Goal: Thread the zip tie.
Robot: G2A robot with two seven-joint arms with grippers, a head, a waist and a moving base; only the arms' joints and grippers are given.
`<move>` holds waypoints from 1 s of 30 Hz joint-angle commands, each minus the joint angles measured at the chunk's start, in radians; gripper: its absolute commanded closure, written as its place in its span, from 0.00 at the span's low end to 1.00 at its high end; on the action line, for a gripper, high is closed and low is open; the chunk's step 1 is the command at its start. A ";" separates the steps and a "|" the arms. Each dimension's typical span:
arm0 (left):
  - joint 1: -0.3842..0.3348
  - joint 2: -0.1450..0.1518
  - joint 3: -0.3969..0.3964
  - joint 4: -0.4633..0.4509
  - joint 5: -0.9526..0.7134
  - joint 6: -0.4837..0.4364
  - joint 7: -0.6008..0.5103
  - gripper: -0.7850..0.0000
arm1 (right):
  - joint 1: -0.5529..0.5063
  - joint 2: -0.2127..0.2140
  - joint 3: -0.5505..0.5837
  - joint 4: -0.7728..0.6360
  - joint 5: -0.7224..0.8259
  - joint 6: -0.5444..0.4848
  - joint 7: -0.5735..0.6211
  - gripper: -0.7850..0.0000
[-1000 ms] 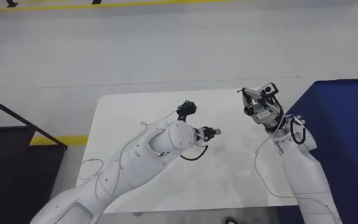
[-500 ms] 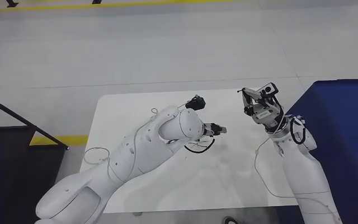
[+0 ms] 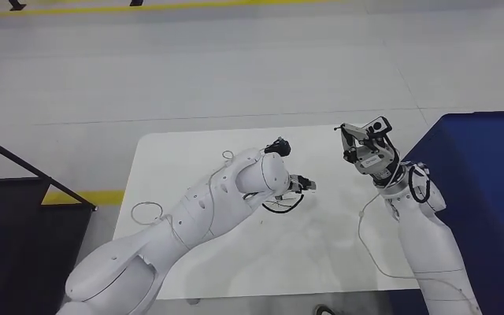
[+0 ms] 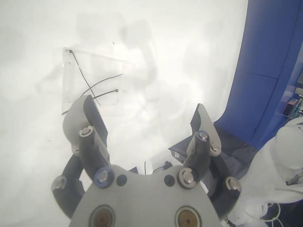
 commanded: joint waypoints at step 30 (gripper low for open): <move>-0.070 -0.199 0.160 0.364 0.166 0.064 -0.022 0.80 | 0.000 0.000 0.000 0.000 0.000 0.000 0.000 1.00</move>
